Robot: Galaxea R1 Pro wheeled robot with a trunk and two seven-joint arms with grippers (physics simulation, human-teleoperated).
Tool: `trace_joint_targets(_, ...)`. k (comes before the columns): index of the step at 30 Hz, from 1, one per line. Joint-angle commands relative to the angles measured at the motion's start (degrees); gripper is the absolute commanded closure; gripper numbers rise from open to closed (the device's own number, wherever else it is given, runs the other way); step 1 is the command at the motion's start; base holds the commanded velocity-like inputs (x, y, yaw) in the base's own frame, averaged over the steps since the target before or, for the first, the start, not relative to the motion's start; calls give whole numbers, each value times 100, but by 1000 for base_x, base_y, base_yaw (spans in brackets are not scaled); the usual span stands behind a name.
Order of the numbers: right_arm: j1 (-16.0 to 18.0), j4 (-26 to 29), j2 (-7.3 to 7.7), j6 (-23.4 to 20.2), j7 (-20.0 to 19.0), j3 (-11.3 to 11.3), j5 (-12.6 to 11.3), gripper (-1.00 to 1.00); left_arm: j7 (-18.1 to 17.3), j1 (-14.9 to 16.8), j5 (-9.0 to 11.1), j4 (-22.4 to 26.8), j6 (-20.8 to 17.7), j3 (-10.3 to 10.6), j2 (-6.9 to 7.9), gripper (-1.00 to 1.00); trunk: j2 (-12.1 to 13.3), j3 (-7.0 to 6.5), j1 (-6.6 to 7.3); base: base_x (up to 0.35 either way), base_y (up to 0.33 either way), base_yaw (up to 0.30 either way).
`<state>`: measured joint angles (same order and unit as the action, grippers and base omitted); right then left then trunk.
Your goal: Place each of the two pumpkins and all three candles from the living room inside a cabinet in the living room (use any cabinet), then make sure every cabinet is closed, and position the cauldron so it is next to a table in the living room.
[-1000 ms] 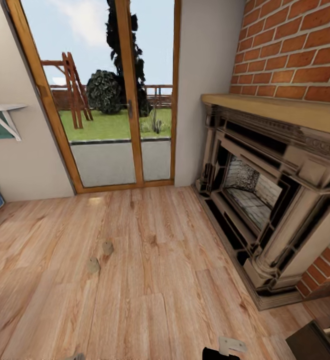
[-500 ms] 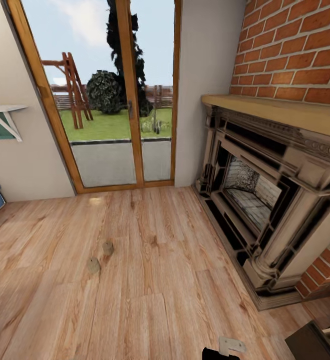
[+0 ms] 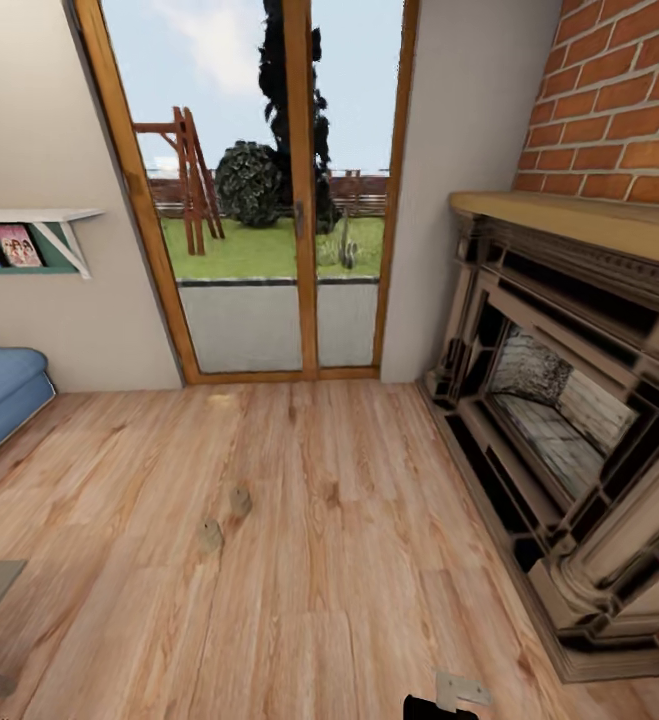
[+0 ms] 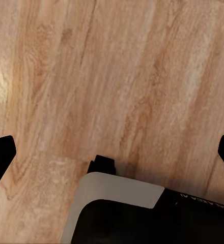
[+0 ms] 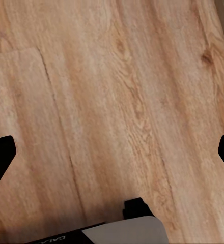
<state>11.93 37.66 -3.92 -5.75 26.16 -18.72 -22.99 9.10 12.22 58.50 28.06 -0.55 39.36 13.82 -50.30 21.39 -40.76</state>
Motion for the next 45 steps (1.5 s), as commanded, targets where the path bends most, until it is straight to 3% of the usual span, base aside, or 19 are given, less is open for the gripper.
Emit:
trace_joint_targets(1,2,13,5,-32,47,-26,-25,-100,48,7,38,16,-6,45,6,-100,-5,7,-4,333,0,260)
trace_joint_targets(17,2,-64,15,141,47,-26,-4,-100,6,8,43,-2,-14,54,-11,-100,-5,7,-4,336,11,30)
trace_joint_targets(45,2,-64,5,144,47,-43,-11,-100,4,8,39,-2,-10,54,-11,-100,-5,7,-4,320,150,109)
